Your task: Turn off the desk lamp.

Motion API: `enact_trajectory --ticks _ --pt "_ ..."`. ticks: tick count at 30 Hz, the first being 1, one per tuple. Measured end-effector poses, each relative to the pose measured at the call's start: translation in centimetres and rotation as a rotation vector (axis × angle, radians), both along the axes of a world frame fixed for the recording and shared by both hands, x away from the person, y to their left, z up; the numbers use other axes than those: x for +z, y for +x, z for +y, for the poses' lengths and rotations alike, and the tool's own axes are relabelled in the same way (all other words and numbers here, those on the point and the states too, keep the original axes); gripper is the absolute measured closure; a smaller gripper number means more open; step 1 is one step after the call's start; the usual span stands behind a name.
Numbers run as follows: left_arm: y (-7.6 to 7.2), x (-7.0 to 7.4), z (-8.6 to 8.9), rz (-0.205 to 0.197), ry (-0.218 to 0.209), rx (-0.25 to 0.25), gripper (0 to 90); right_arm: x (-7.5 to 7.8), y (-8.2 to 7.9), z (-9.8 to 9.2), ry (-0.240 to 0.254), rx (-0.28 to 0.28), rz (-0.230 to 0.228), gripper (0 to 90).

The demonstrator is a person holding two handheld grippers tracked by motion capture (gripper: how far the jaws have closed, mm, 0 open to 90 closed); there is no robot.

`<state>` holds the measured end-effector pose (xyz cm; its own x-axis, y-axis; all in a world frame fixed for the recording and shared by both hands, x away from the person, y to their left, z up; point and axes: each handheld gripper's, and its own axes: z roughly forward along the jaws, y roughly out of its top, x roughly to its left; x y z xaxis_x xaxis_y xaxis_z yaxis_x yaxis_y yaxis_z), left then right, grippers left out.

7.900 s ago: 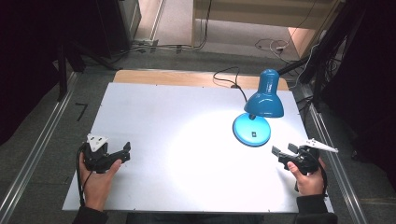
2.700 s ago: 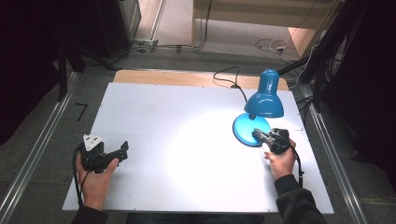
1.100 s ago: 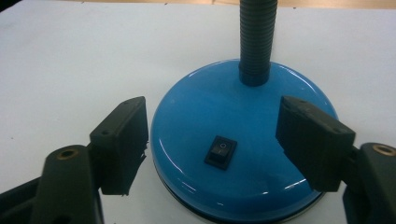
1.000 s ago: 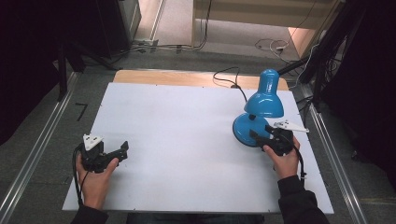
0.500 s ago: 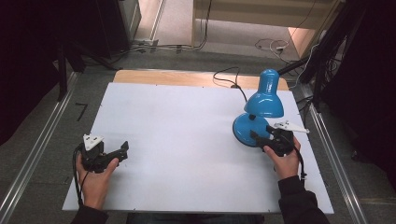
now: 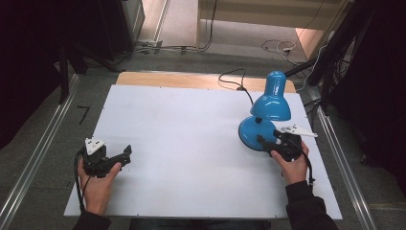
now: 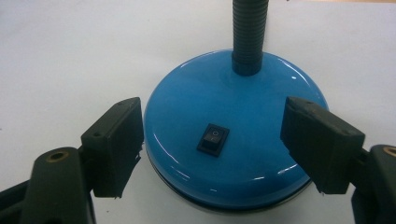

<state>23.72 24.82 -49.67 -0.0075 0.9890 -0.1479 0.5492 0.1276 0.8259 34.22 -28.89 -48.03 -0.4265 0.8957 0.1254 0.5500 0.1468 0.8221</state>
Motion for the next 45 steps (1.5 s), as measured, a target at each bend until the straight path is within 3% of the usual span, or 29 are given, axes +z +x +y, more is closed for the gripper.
enact_trajectory --ticks 45 --pt "-0.1 0.1 0.1 -0.003 -0.004 0.0 8.2 -0.3 -1.4 -0.7 -0.014 0.003 0.011 20.2"
